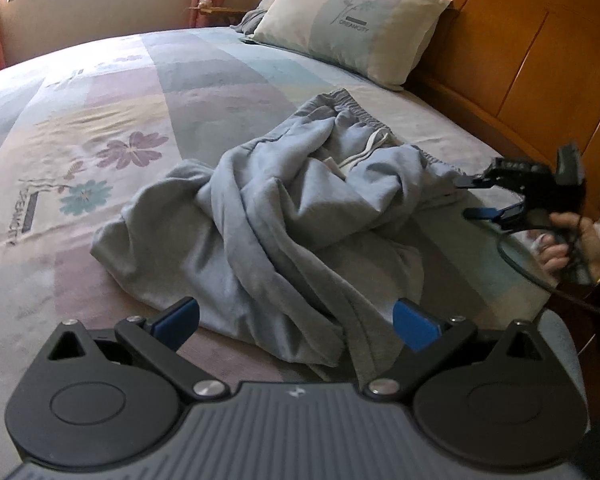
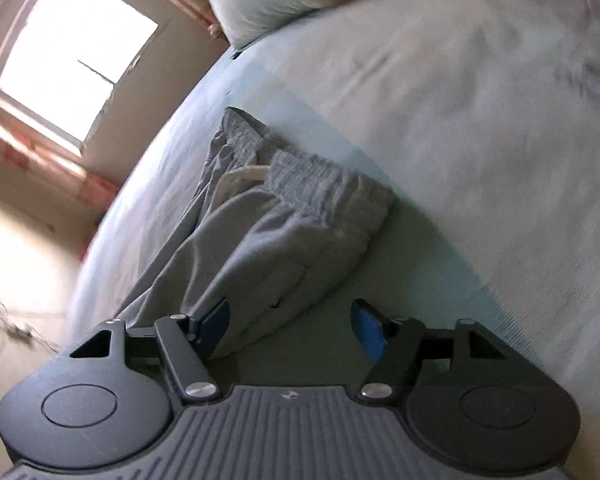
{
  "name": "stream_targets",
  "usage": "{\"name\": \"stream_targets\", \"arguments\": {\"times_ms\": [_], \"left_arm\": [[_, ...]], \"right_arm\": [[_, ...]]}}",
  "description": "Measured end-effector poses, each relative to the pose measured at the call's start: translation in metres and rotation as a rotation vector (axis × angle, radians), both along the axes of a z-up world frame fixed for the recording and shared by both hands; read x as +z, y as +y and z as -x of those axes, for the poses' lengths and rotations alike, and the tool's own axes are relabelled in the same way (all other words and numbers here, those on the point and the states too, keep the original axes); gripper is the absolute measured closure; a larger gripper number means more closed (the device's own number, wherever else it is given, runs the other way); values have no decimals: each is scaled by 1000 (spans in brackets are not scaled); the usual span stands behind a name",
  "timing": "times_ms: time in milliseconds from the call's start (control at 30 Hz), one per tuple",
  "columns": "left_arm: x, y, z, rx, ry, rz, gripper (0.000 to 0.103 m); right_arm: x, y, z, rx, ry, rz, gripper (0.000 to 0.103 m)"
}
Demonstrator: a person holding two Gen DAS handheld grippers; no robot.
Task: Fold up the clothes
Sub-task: 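Lower the waistband onto the bed and open the right gripper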
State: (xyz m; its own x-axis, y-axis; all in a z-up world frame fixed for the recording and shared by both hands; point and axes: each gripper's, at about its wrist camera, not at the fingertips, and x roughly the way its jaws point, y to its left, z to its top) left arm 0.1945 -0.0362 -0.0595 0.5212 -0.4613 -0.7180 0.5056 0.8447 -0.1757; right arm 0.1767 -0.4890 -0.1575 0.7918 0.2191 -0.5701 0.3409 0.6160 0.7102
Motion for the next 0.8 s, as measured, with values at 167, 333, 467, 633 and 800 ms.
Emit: {"name": "stream_targets", "arguments": {"times_ms": [167, 333, 467, 633, 800], "left_arm": [[0, -3, 0, 11, 2, 19, 1], [1, -6, -1, 22, 2, 38, 1], [4, -6, 1, 29, -3, 45, 1], [10, 2, 9, 36, -19, 46, 1], [13, 8, 13, 43, -30, 50, 1]], "right_arm": [[-9, 1, -22, -79, -83, -20, 30], [-10, 8, -33, -105, -56, 1, 80], [-1, 18, -11, -125, -49, -8, 82], [20, 27, 28, -117, -44, -21, 83], [22, 48, 58, -81, 38, -16, 83]]}}
